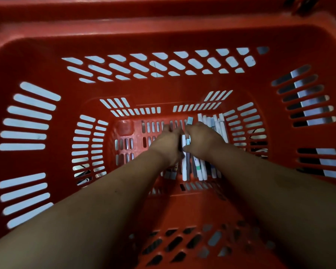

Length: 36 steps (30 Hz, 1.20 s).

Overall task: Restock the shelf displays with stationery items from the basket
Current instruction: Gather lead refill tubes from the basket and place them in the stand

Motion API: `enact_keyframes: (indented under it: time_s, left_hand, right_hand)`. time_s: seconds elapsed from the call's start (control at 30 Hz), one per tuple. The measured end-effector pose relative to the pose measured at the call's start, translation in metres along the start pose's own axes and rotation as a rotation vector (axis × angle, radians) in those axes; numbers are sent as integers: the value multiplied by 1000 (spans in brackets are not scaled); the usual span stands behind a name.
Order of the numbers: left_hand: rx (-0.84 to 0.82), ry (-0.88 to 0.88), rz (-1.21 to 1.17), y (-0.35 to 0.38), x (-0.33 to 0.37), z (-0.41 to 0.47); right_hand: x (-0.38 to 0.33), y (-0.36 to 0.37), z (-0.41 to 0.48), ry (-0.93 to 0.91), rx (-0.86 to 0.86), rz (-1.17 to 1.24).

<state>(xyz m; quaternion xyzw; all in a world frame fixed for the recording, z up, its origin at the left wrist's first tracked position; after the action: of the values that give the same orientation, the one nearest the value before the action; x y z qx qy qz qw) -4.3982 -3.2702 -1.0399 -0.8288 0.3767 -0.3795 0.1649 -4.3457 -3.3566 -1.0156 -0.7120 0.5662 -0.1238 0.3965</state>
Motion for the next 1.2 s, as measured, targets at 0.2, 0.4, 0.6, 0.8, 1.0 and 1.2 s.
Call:
enact_keyframes:
  time_s: [0.2,0.4,0.6,0.8,1.0,1.2]
  left_hand:
    - [18,-42,30,0,2,5]
    - [27,-33,85,-3,0,3]
    - [81,-82,85,-14,-12,-3]
    - [129,-45,141,-24,-24,2]
    - [105,-29,204,-23,-30,2]
    - [207,-70,18,-36,-37,-3]
  right_hand:
    - [3,-2,2,-17,-4,-18]
    - [6,-4,1,-26,11,48]
    - [5,-6,-5,-39,24,121]
    - [8,-4,-3,-29,-24,237]
    - [11,-1,-4,-26,-9,240]
    - [19,0,0,18,27,391]
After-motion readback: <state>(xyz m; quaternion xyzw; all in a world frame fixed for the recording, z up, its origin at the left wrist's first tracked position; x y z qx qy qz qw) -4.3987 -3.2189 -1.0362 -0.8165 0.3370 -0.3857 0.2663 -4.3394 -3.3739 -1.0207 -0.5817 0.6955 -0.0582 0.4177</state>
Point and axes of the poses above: each hand's wrist, its own z-axis towards the middle knuckle, its own y-axis out of the palm, x = y × z, the point moved 8 cm from there along z, towards the middle knuckle
